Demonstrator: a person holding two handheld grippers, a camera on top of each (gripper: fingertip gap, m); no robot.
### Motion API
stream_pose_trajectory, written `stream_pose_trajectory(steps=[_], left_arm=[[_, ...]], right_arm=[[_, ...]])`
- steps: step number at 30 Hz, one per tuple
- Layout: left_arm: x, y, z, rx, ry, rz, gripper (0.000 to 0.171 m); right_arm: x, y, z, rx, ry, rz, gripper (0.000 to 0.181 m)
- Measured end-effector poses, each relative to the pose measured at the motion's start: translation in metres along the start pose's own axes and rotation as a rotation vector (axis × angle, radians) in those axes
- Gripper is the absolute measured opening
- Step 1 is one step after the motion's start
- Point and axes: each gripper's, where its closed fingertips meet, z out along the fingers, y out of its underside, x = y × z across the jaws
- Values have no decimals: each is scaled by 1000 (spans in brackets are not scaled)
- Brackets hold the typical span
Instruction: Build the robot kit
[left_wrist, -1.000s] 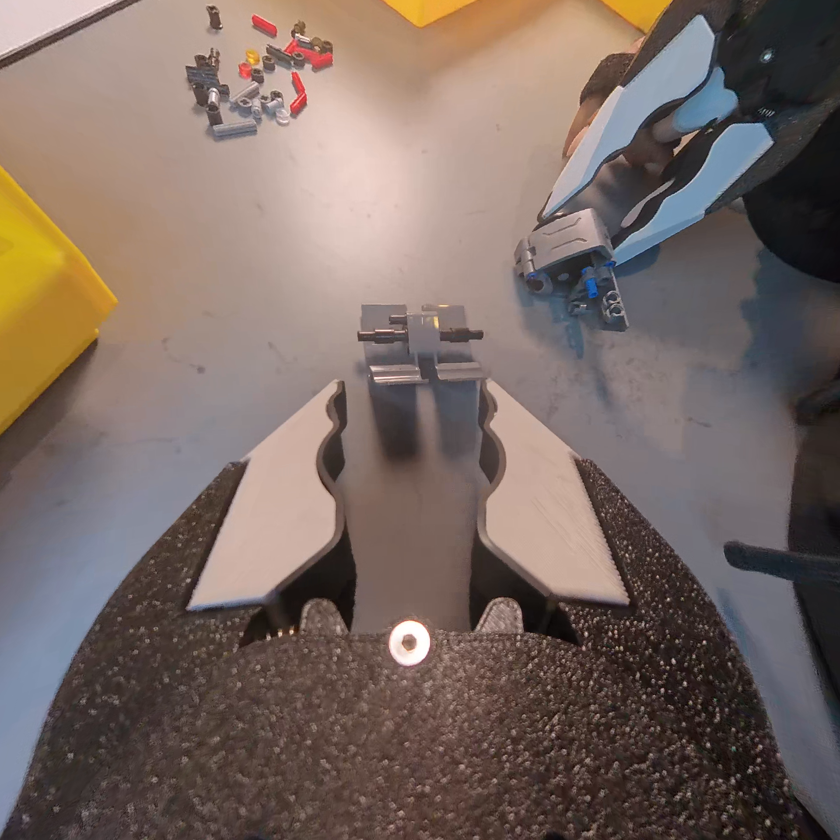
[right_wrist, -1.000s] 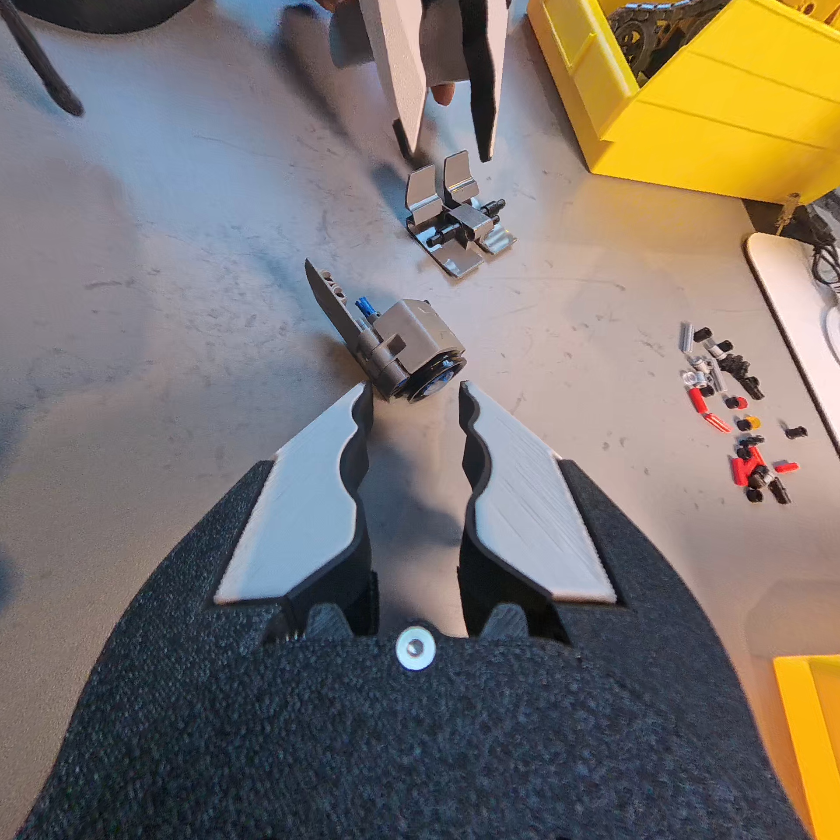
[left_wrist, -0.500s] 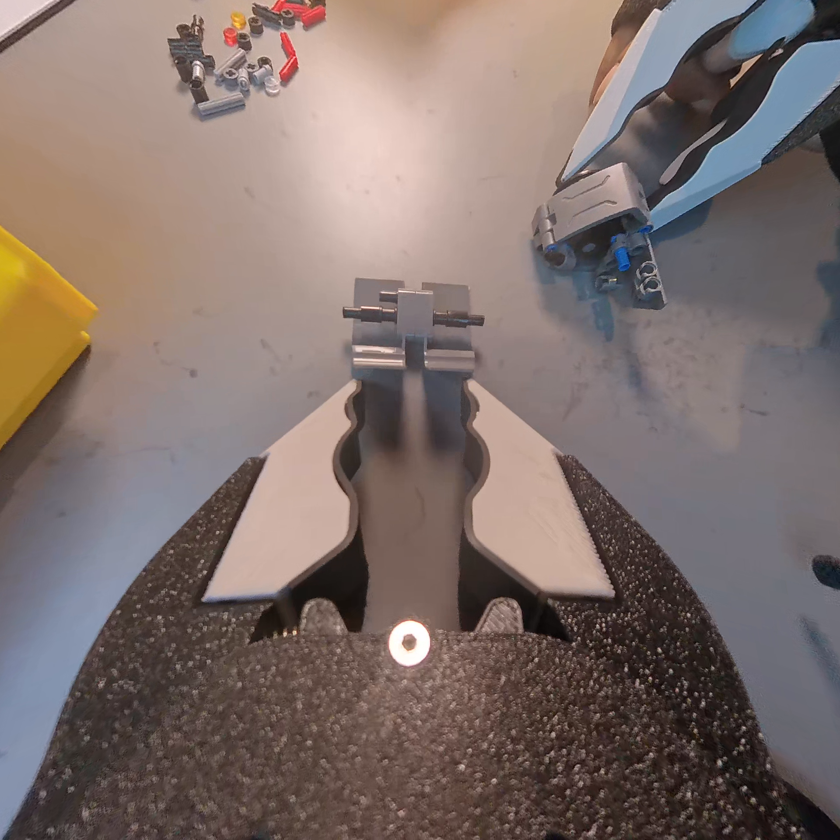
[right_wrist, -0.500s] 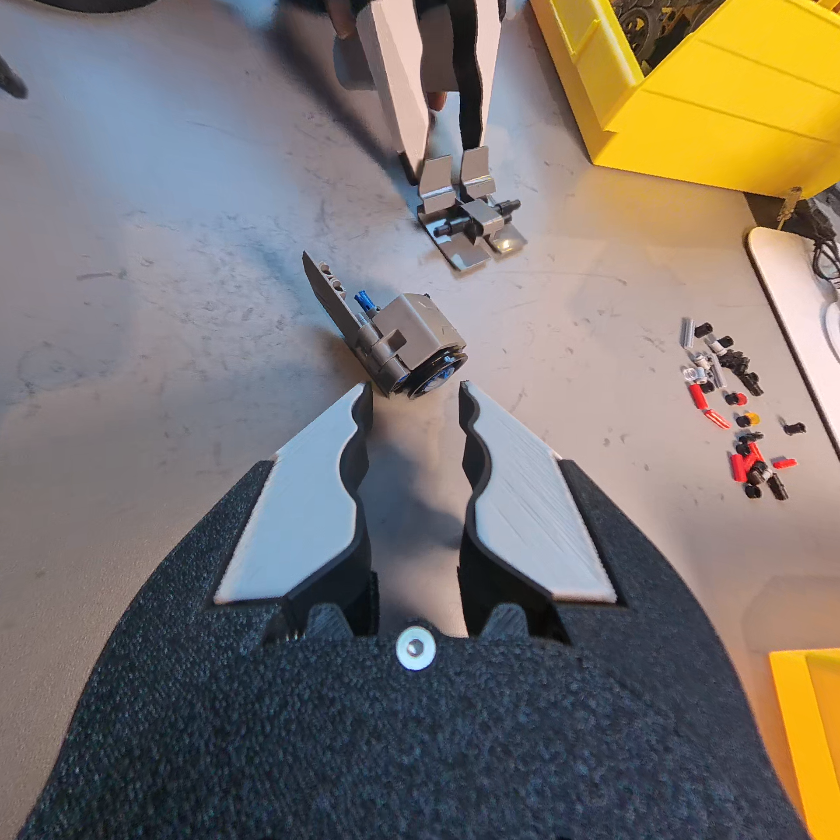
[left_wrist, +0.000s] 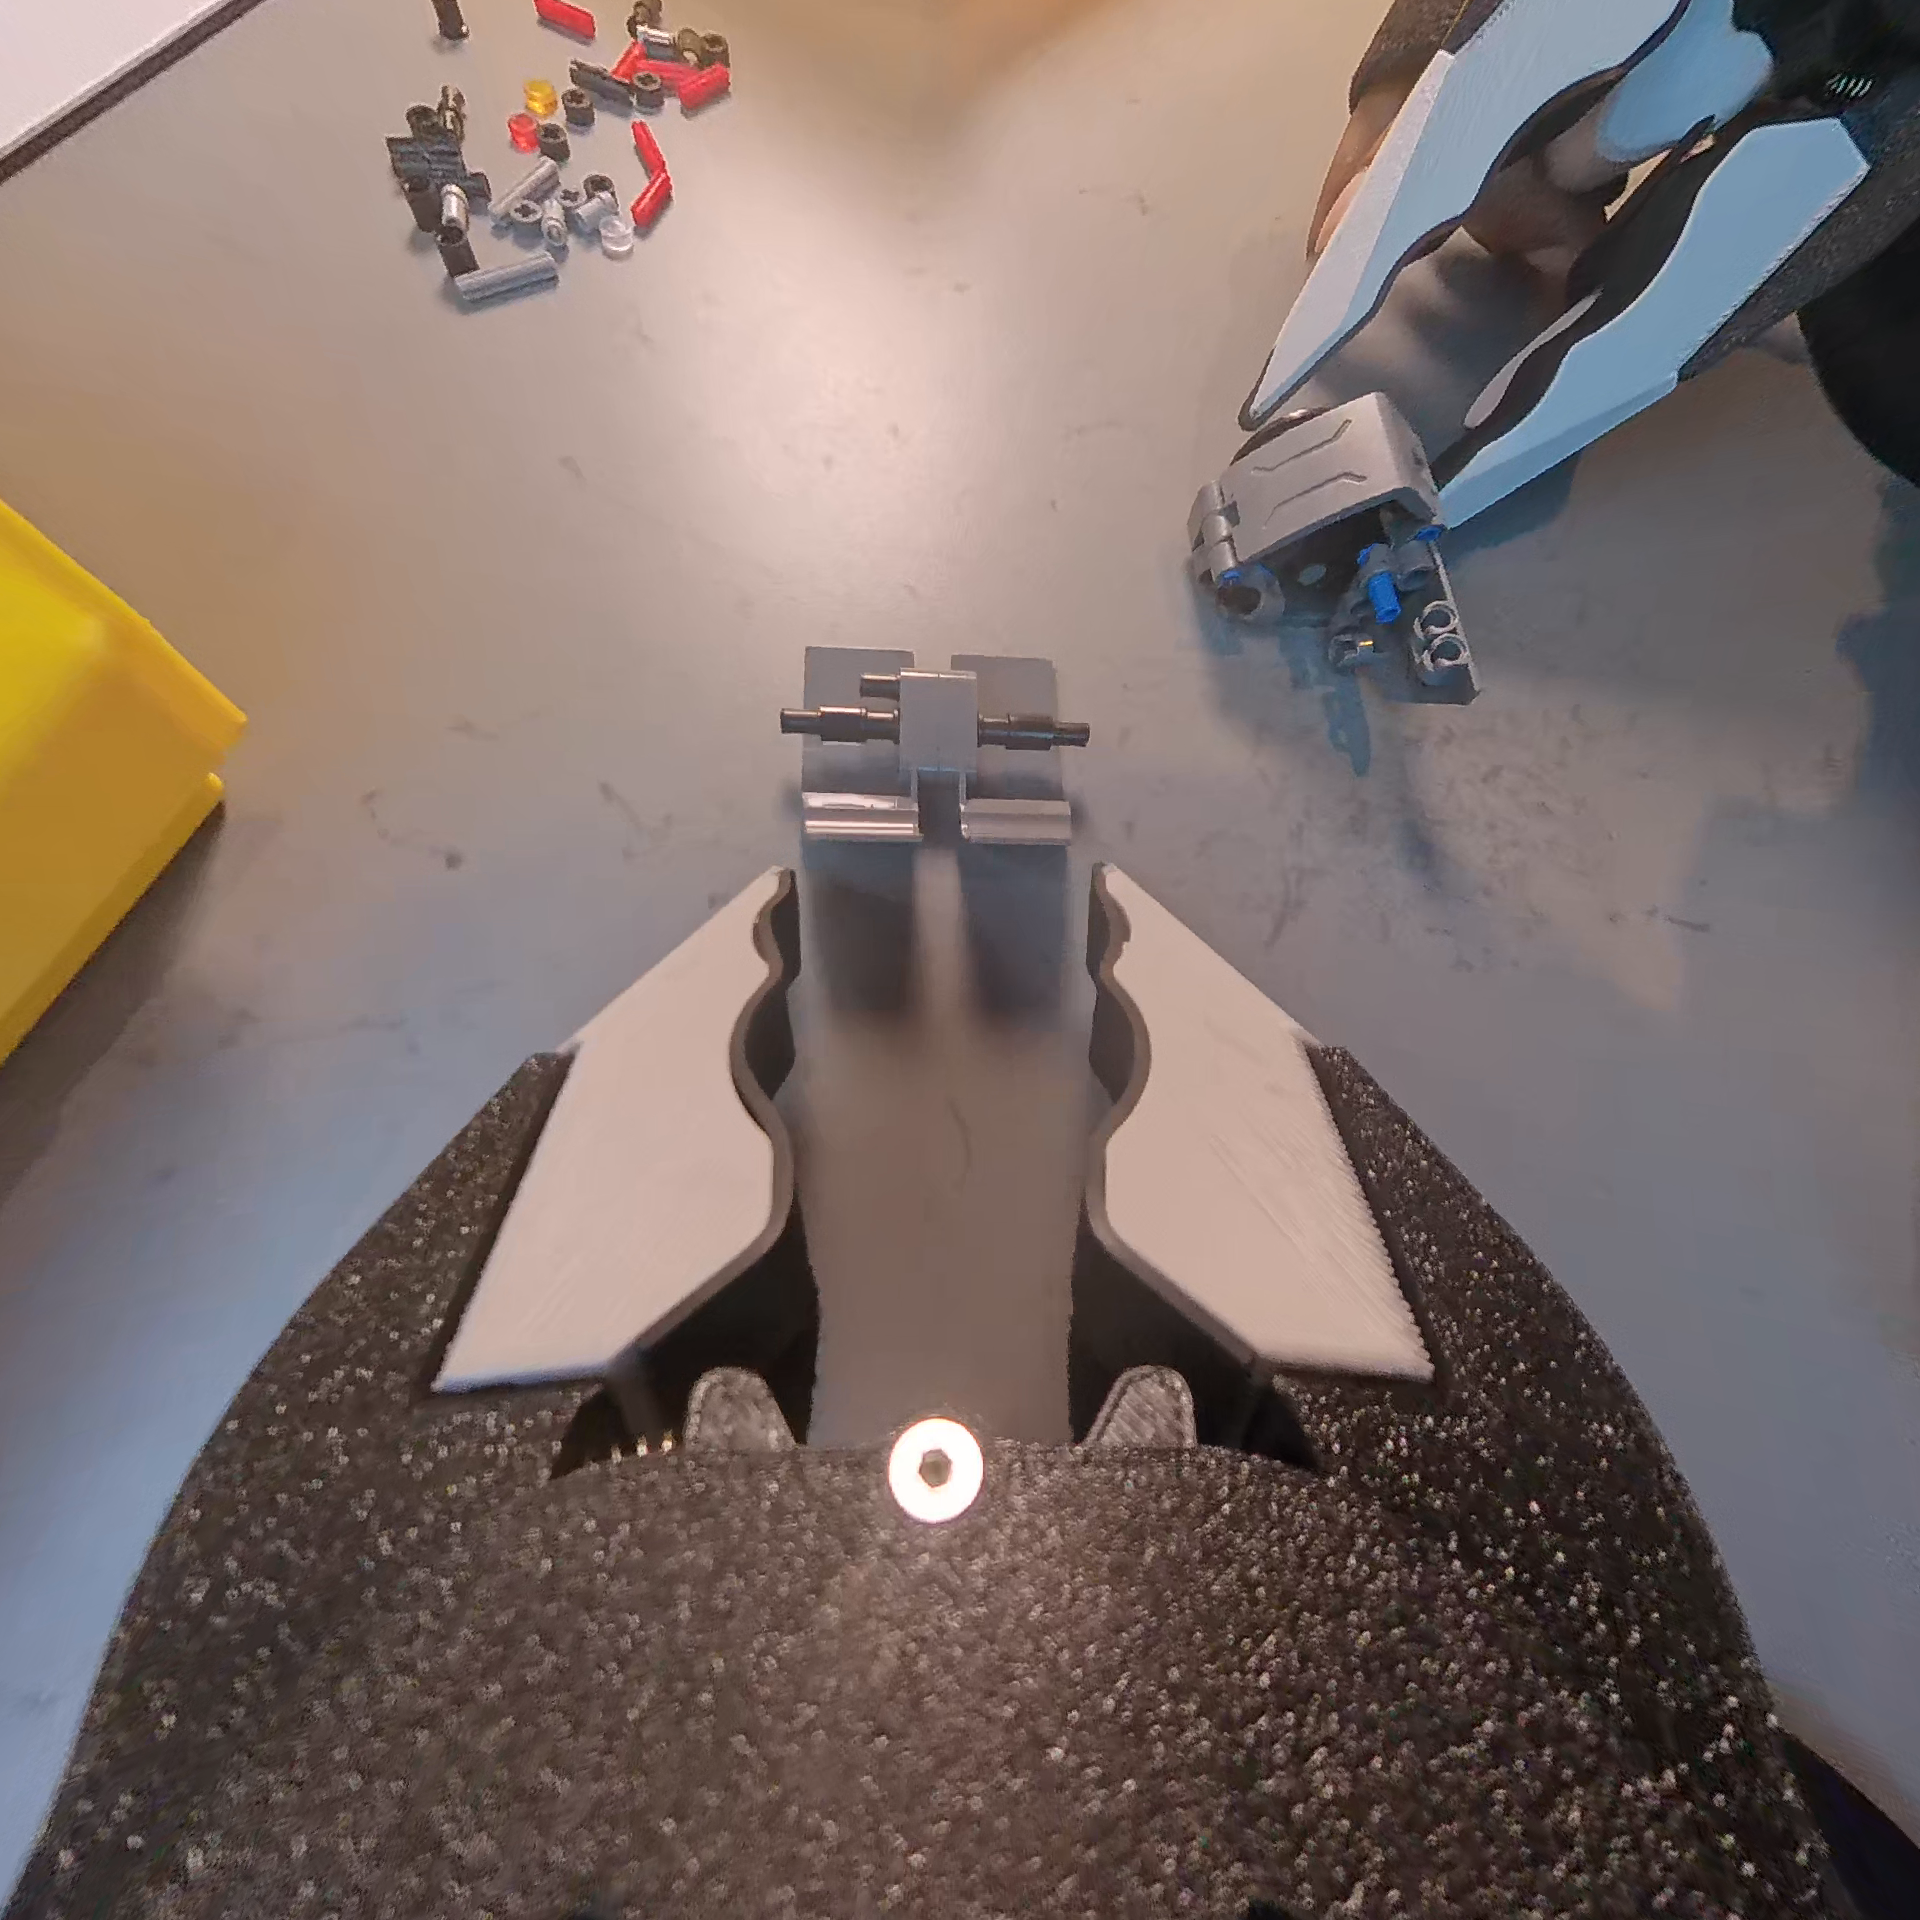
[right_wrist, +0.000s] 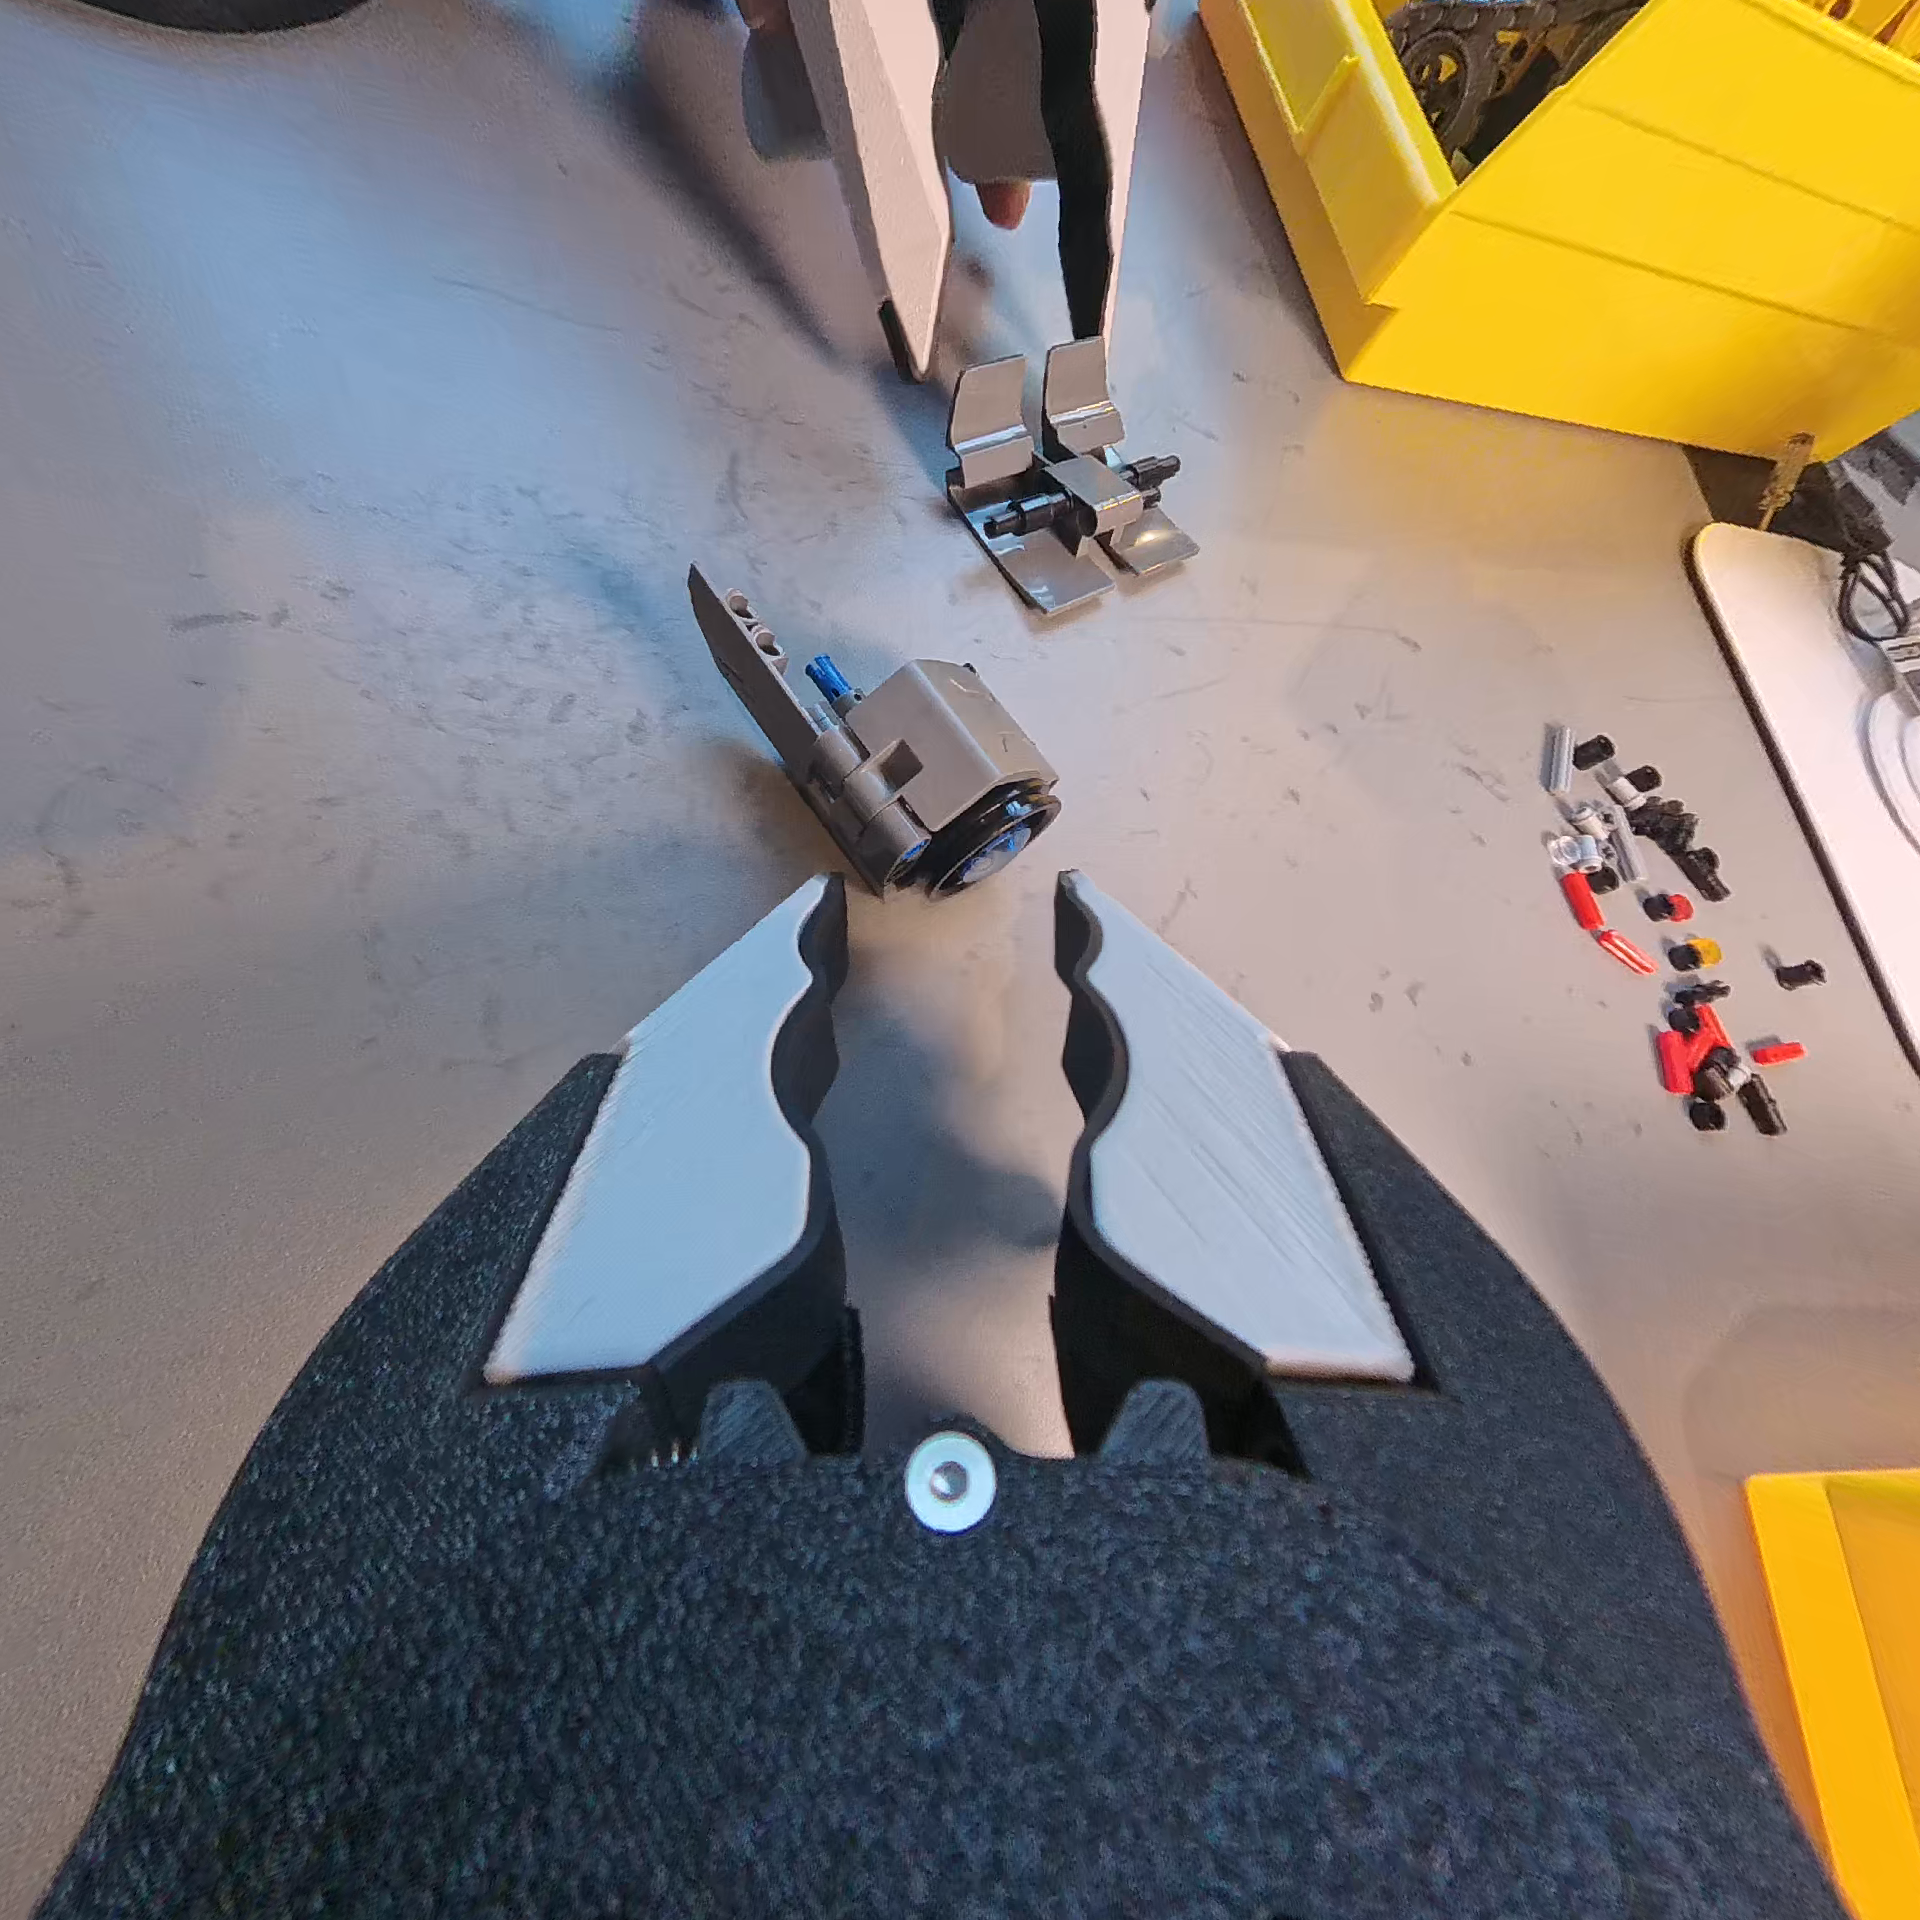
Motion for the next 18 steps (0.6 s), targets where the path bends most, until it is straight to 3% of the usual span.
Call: stream_pose_trajectory(steps=[10,18], left_arm=[[2,-2,7,7,-11,32,59],[4,-3,13,-11,-40,89,54]], right_arm=[[-2,-11,1,49,-9,4,55],[-6,-17,6,52,0,-38,56]])
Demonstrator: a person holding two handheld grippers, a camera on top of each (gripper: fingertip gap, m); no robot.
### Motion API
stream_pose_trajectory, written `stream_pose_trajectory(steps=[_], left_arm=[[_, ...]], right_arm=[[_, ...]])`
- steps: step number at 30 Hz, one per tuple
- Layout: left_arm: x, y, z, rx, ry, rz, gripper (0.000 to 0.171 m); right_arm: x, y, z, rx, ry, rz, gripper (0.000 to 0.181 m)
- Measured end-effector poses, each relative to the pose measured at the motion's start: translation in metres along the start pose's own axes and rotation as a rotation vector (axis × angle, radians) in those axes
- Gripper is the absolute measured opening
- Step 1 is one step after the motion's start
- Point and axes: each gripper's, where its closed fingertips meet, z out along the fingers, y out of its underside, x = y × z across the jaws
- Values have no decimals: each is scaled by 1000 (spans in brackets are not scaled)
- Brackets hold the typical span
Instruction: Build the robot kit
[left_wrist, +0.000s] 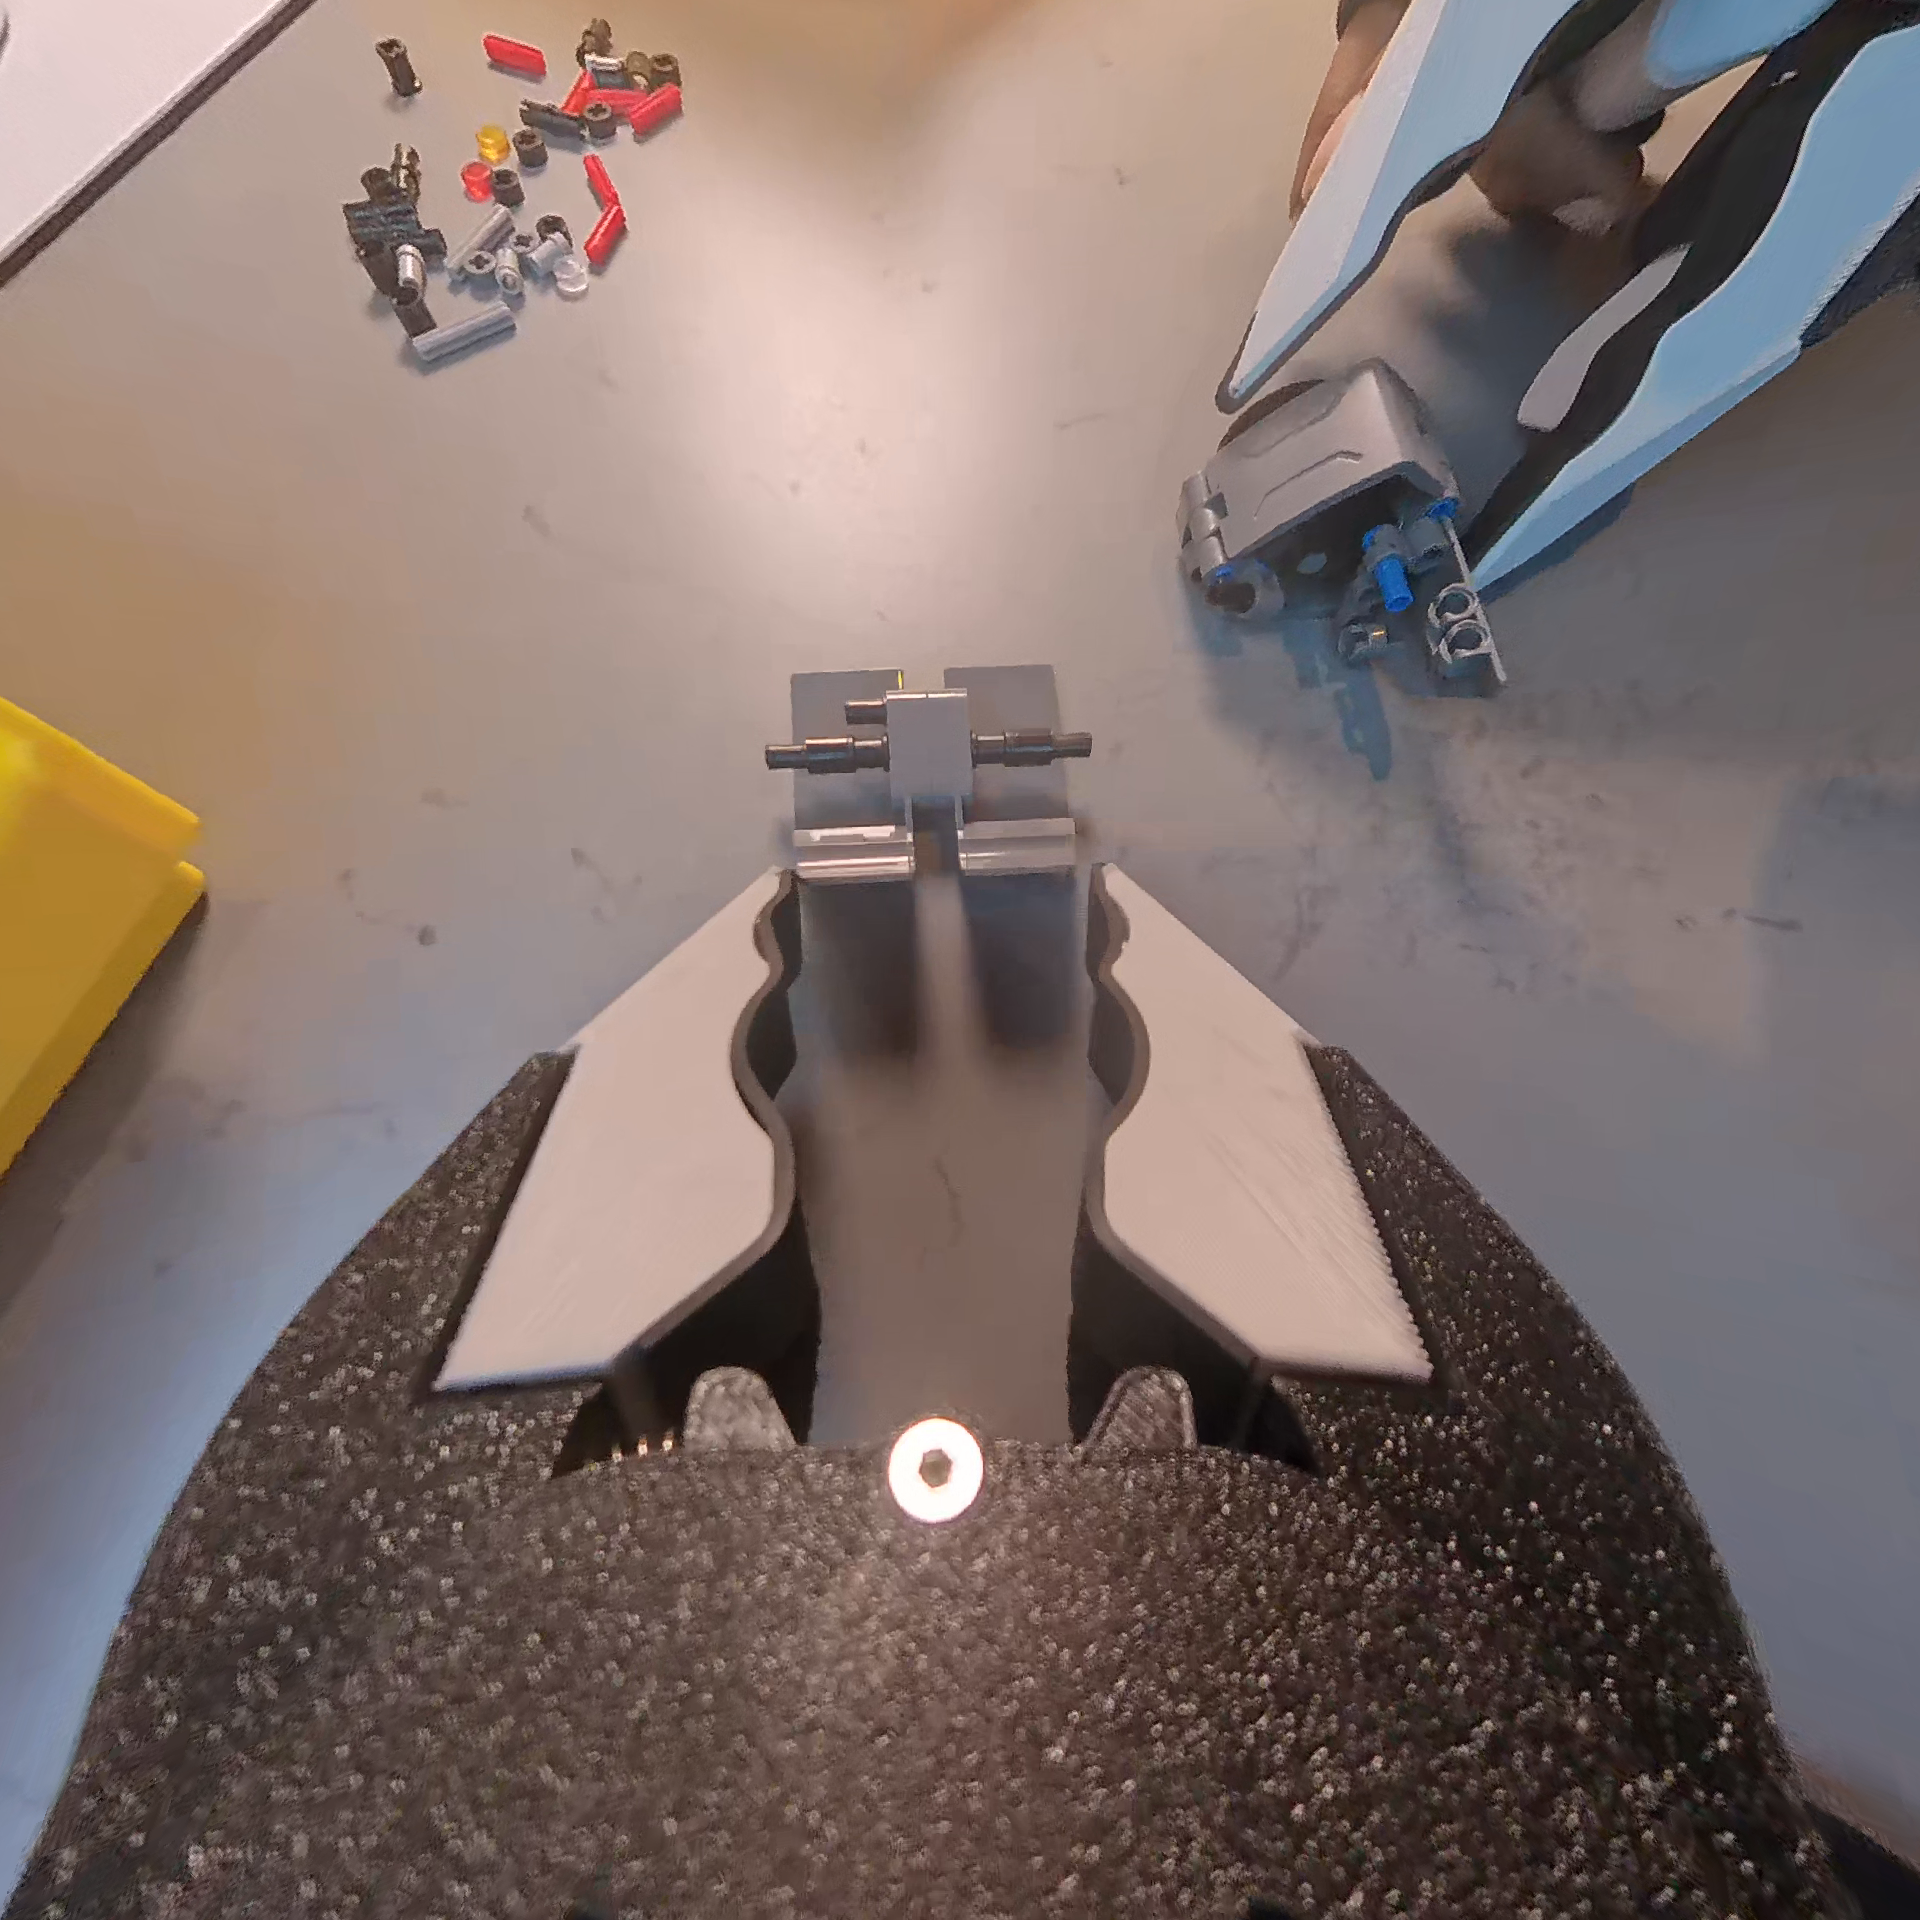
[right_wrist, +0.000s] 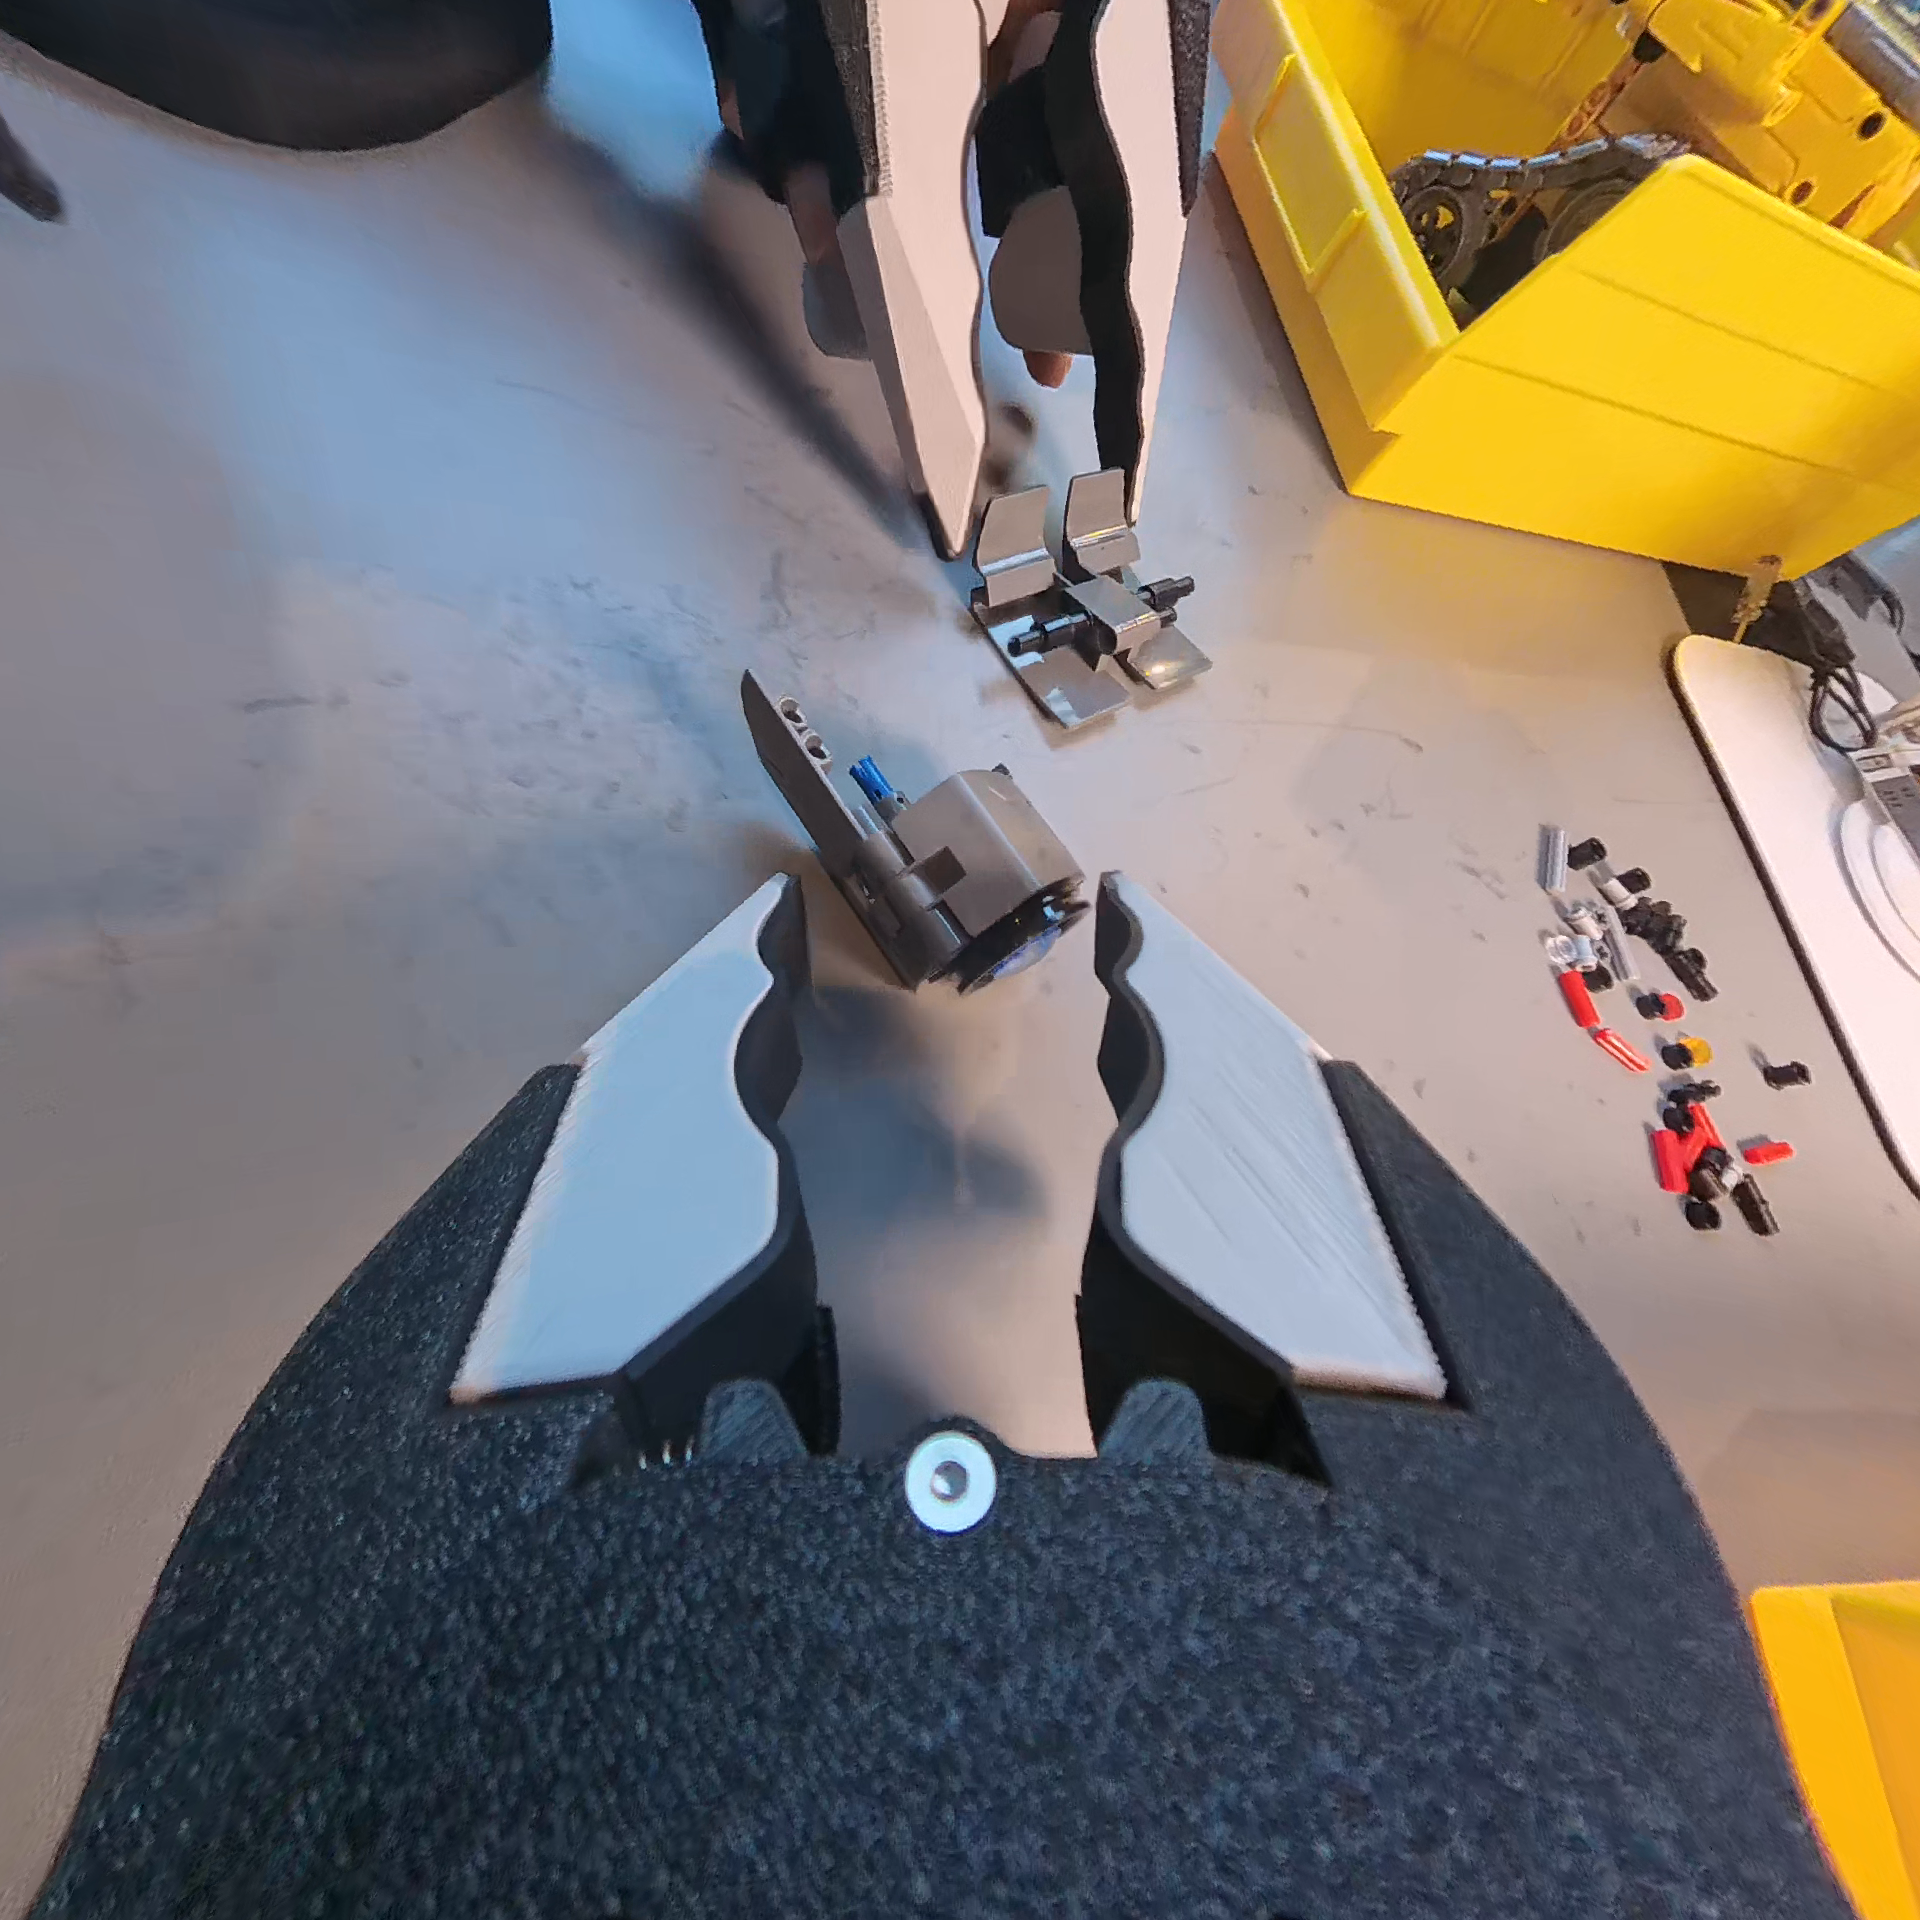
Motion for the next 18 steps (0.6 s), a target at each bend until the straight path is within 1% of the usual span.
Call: stream_pose_trajectory(steps=[2,3,5,9,11,15,18], left_arm=[[0,-1,1,-4,-19,17,51],[0,-1,2,-6,-21,26,42],[3,-3,3,1,-21,45,34],[3,-4,3,0,-24,49,33],[2,-3,2,5,-15,30,39],[5,-6,-1,32,39,-47,58],[8,-15,1,61,56,-86,65]], right_arm=[[1,0,2,-8,11,-9,54],[2,0,2,-11,19,-11,50],[2,0,3,-10,22,-11,47],[2,0,3,-13,25,-12,47],[2,0,3,-13,26,-13,46],[4,2,2,-18,37,-11,46],[5,2,2,-20,42,-10,46]])
